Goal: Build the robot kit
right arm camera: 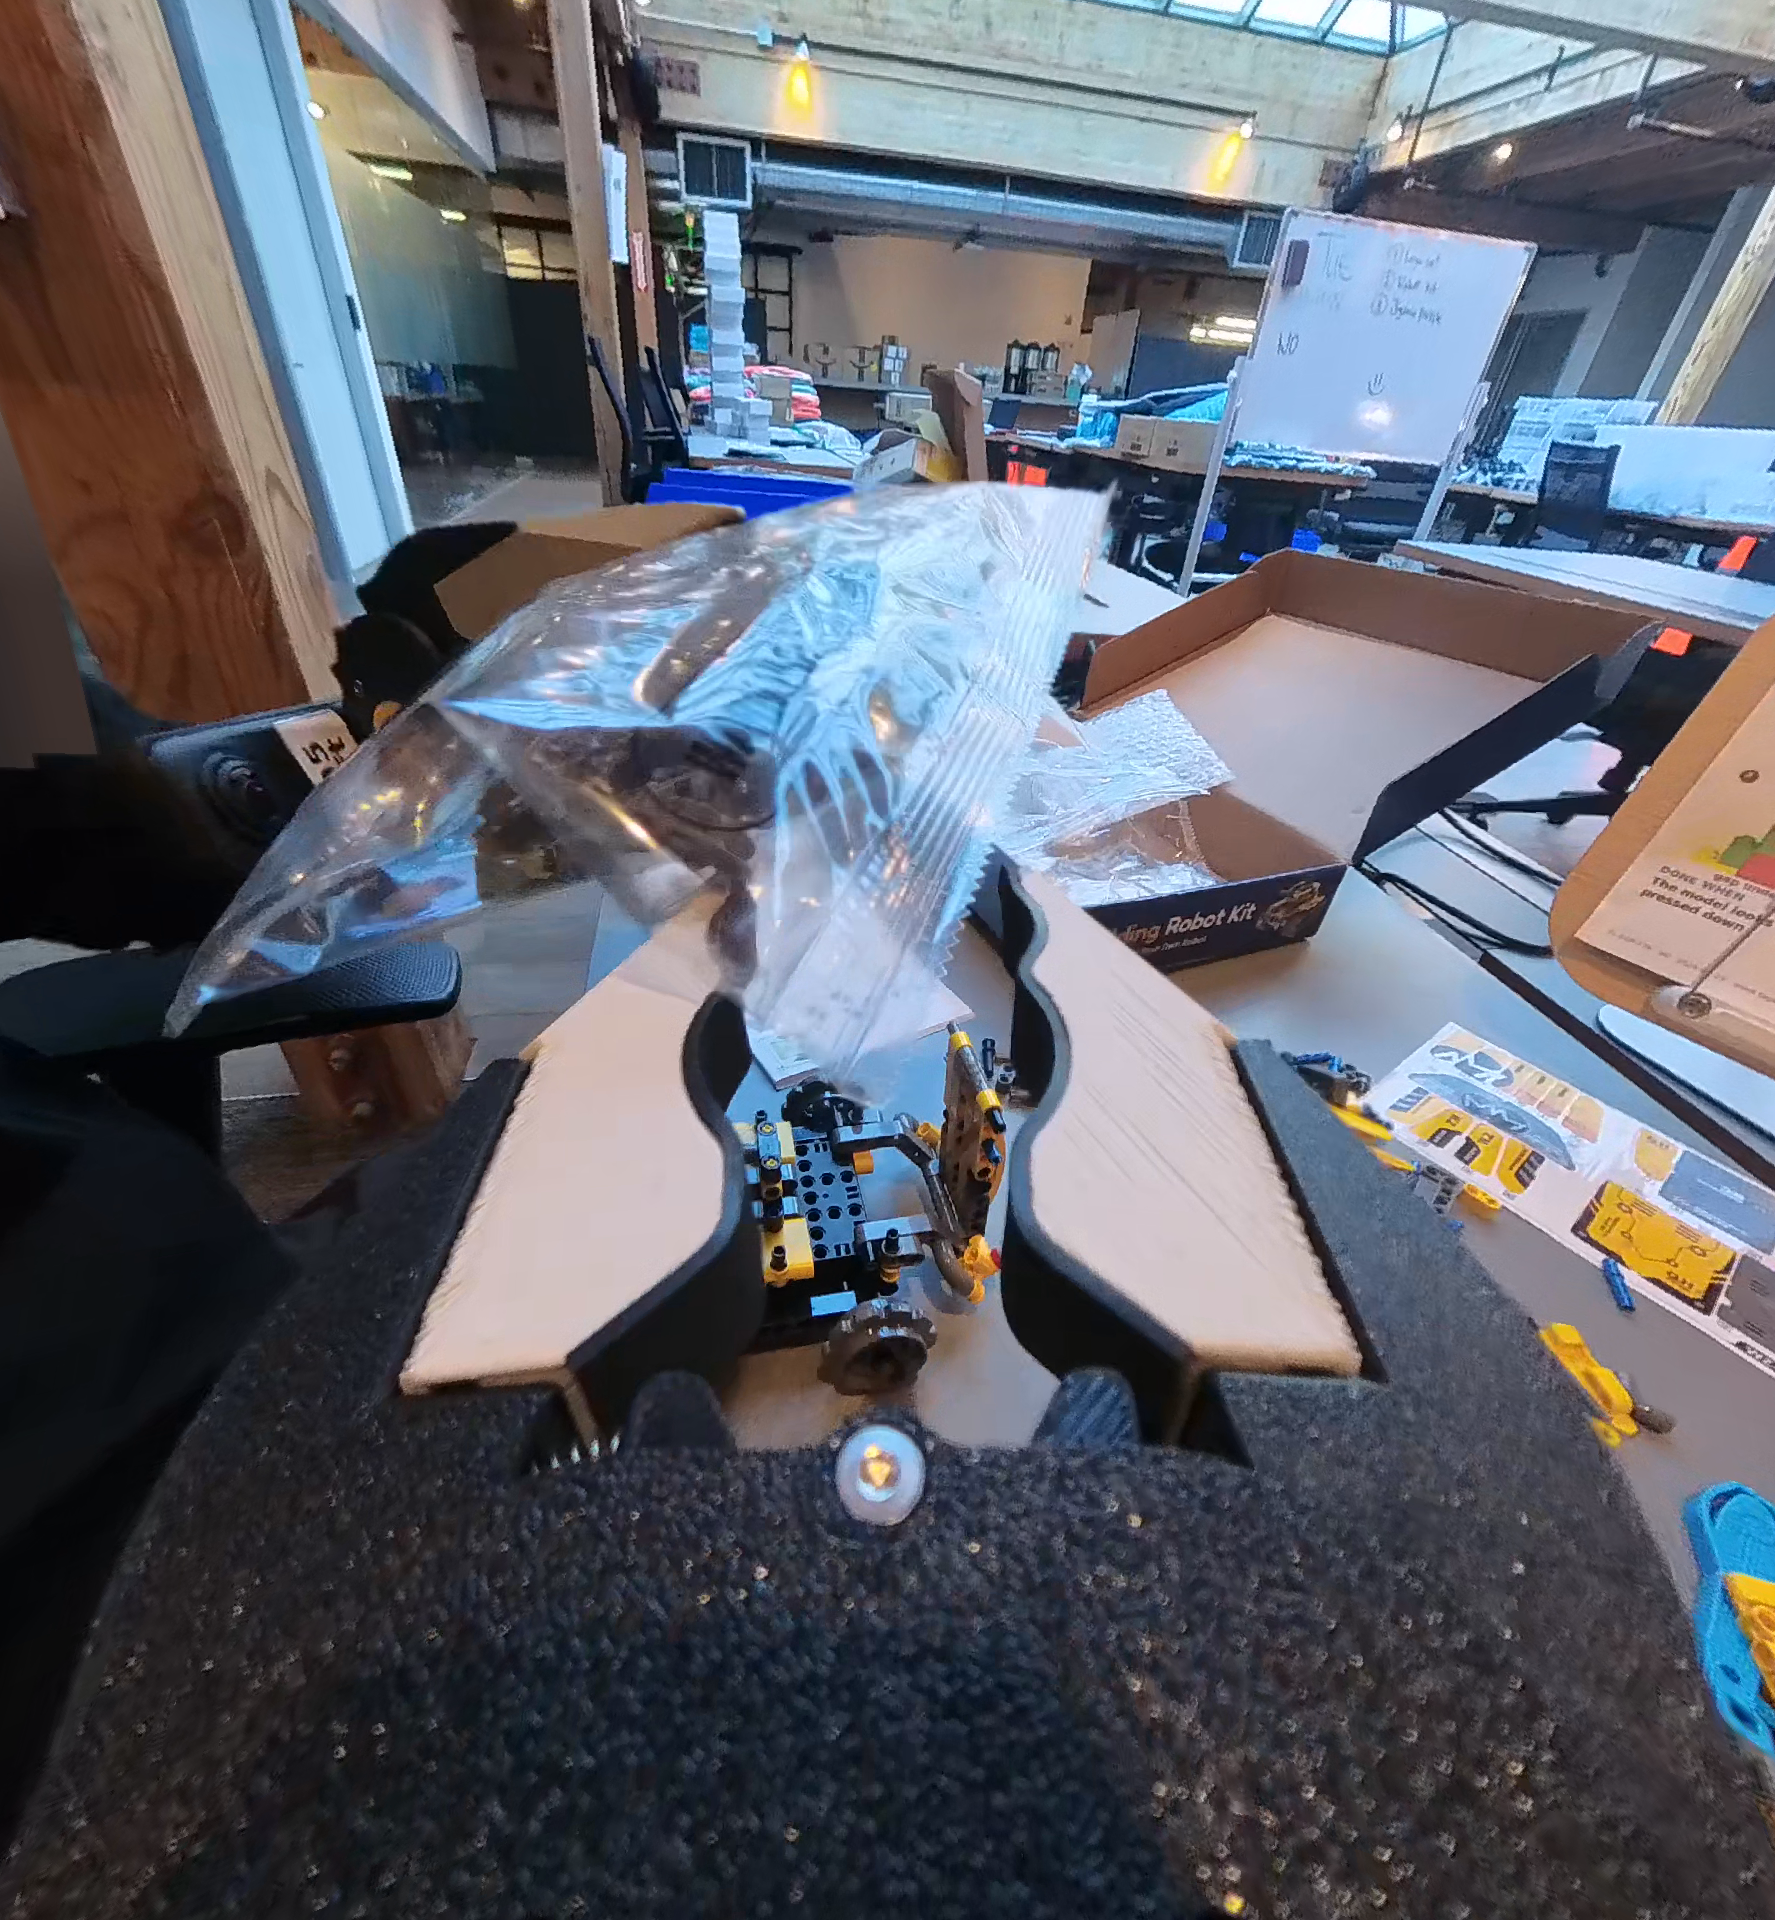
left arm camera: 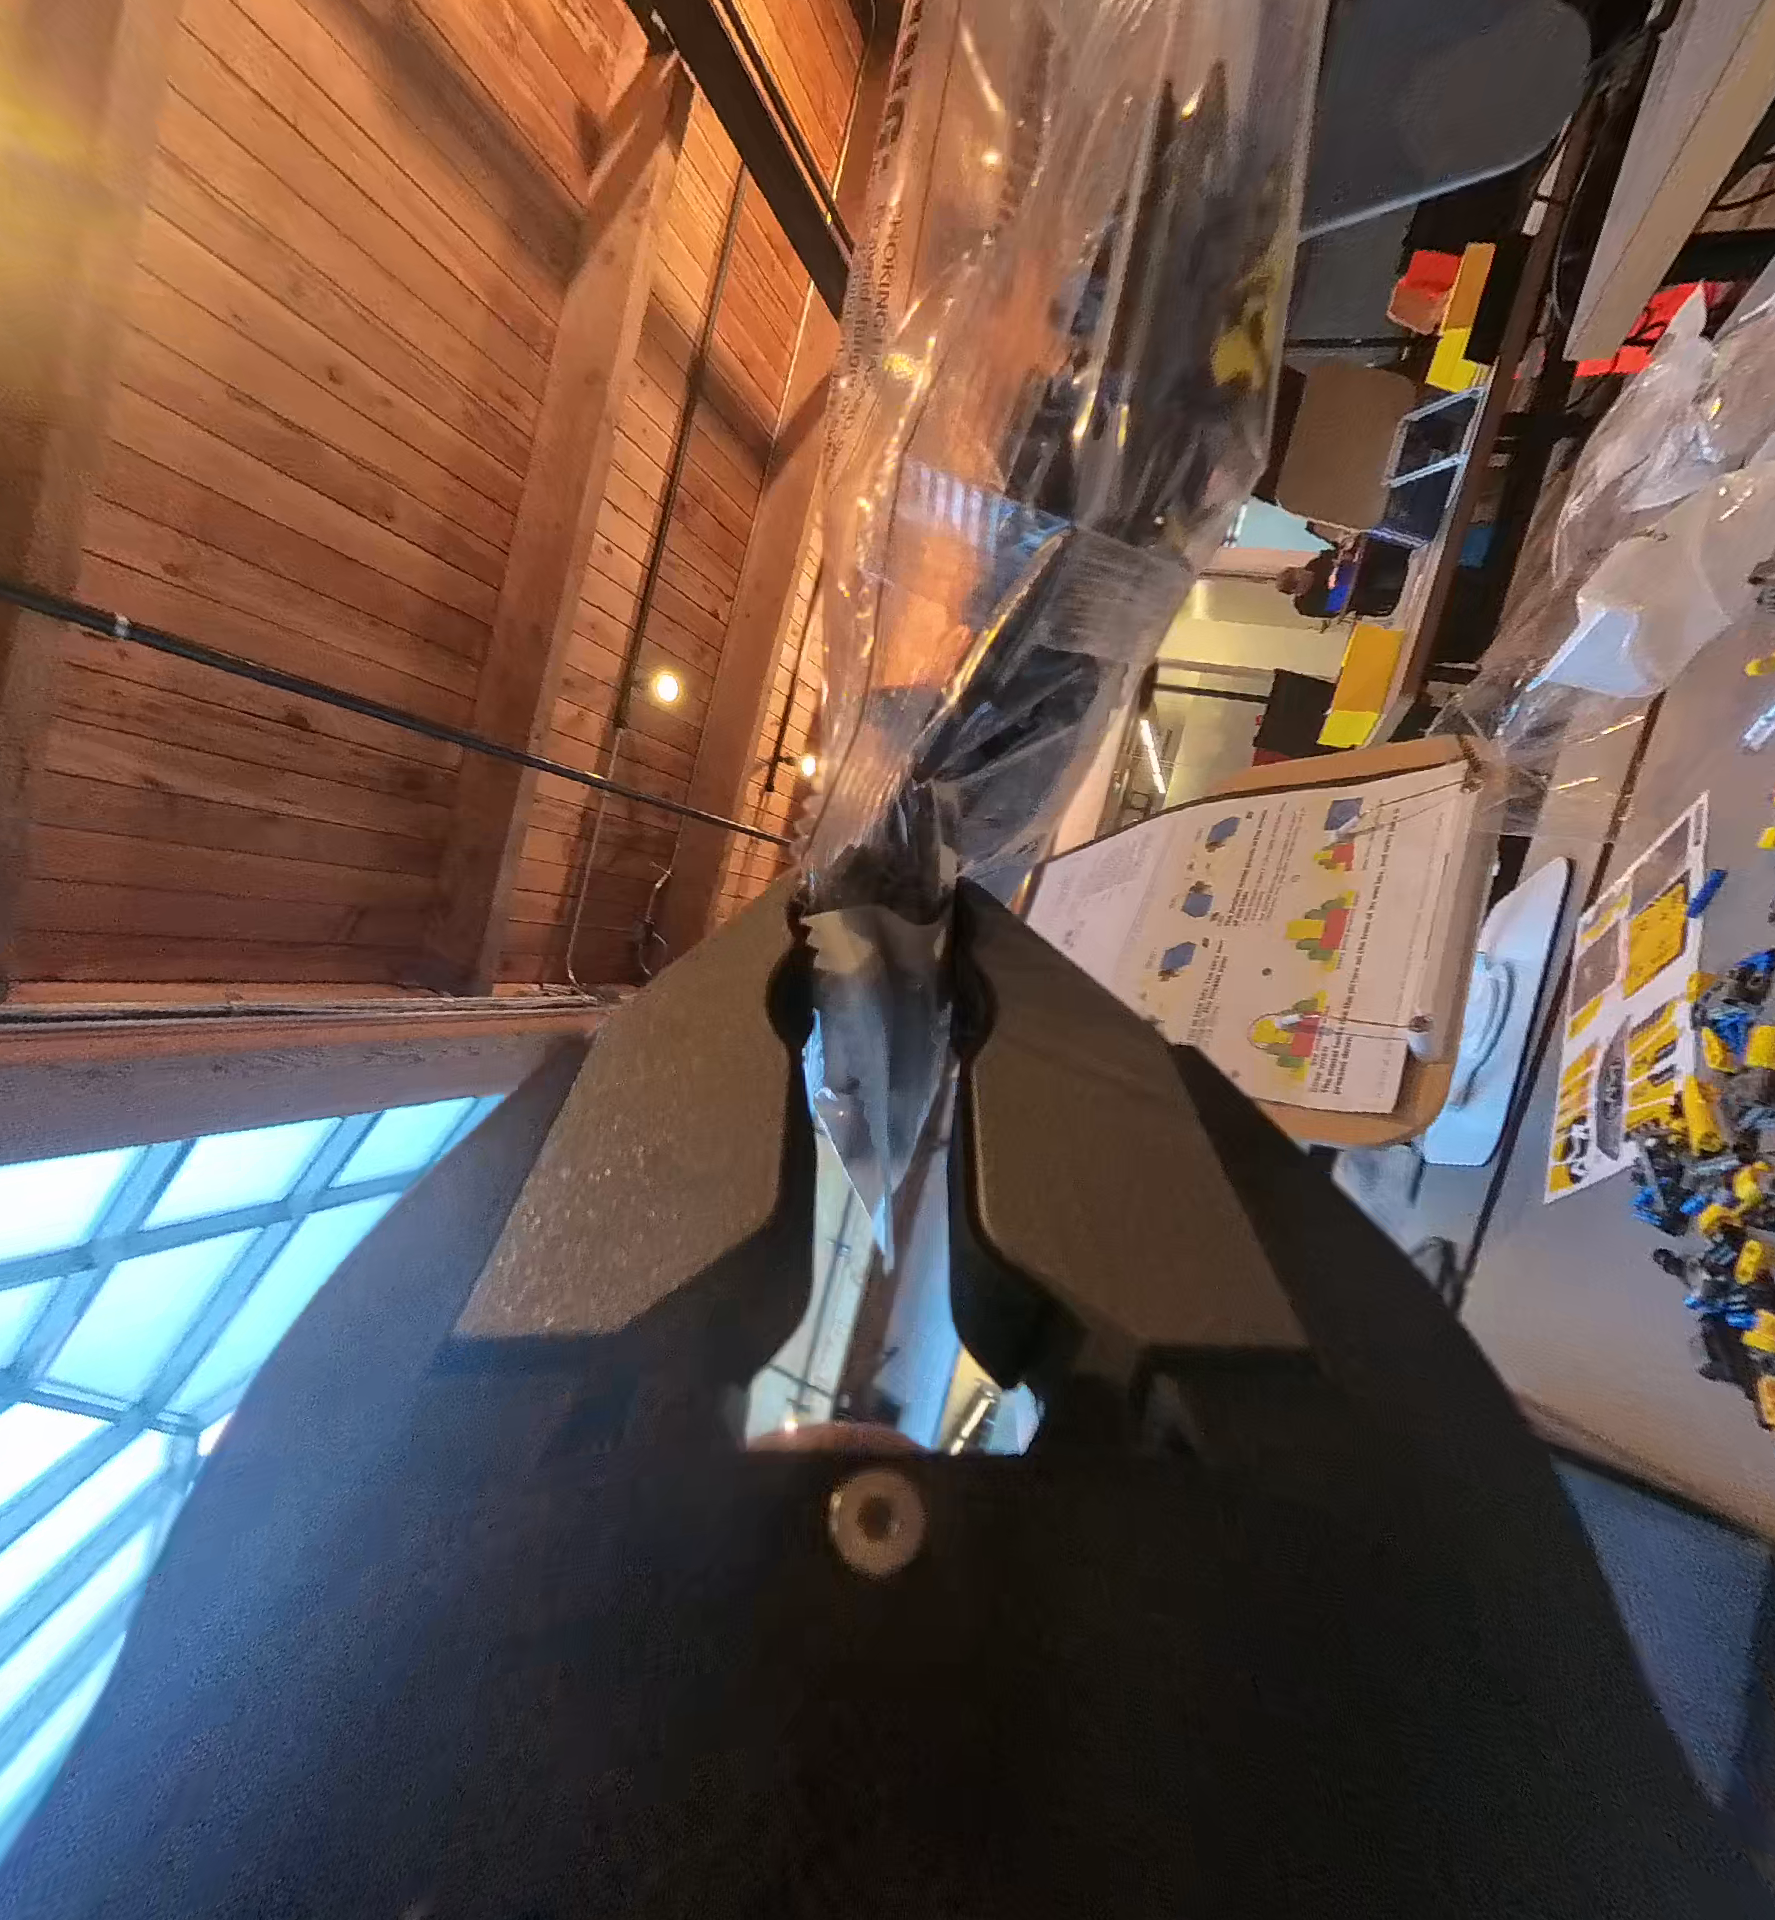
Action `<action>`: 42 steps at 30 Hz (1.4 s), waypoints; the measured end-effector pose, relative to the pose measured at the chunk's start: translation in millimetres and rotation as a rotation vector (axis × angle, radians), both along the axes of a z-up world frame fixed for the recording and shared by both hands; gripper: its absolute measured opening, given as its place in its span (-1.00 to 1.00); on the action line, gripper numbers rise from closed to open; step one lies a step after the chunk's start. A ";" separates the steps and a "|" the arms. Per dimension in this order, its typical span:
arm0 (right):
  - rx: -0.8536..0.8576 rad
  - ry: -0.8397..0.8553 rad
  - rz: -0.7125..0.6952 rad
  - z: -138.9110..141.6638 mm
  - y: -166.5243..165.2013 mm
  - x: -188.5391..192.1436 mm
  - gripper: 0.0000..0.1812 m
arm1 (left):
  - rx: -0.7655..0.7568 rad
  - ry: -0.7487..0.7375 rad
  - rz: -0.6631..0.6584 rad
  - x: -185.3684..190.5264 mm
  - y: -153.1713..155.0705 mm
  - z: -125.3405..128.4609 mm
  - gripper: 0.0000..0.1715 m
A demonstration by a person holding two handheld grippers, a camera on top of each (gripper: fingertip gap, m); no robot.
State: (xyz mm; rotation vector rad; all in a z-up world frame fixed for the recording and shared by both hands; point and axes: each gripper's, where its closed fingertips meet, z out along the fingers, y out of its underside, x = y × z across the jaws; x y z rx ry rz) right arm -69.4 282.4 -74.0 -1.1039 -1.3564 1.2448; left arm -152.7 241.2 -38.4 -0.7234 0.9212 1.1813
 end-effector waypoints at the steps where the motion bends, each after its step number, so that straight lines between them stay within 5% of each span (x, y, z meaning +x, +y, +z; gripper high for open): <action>1: -0.009 -0.008 -0.001 -2.1 1.2 -0.3 -0.47 | 0.008 0.027 0.003 1.7 -0.7 1.3 -0.78; 12: -0.049 -0.059 0.030 -19.2 -7.2 -16.8 -0.43 | 0.029 0.425 0.005 5.0 1.8 33.7 -0.78; 26: -0.048 -0.039 0.030 -12.3 -8.5 -14.9 -0.42 | 0.035 0.369 -0.019 5.4 3.1 38.4 -0.78; 32: -0.033 -0.042 0.031 -9.3 -10.3 -12.5 -0.43 | -0.091 0.150 -0.064 -6.1 13.5 34.0 -0.79; 38: 0.008 -0.075 -0.155 -5.1 33.3 13.8 -0.44 | -0.418 -0.481 -0.030 -85.1 64.2 31.4 -0.78; 42: -0.042 -0.025 -0.455 14.3 103.3 80.9 -0.51 | -0.618 -0.884 0.077 -160.6 102.2 1.0 -0.77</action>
